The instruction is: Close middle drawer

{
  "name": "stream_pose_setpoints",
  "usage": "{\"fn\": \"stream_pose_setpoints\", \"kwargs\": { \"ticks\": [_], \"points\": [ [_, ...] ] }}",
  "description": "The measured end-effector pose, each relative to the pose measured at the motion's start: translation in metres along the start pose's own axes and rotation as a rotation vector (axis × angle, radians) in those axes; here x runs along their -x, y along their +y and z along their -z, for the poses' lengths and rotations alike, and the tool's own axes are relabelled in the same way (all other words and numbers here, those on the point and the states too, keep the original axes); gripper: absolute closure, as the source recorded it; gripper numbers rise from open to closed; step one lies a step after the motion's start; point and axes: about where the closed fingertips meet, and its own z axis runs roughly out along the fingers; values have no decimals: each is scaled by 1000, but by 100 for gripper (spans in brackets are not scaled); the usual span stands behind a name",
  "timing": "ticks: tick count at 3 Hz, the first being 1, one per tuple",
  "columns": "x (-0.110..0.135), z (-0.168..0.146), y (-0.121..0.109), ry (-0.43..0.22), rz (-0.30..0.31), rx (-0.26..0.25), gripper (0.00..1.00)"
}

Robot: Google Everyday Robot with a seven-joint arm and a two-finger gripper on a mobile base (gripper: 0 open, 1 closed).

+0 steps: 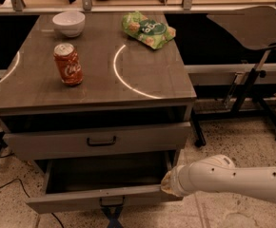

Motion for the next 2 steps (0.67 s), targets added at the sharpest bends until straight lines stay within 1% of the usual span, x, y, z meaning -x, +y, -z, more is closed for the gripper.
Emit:
{"fn": "stream_pose_setpoints", "kwargs": {
  "ticks": [1,2],
  "points": [
    [-7,-4,18,16,-20,37,53],
    [-6,0,17,16,-20,37,68]
  ]
}}
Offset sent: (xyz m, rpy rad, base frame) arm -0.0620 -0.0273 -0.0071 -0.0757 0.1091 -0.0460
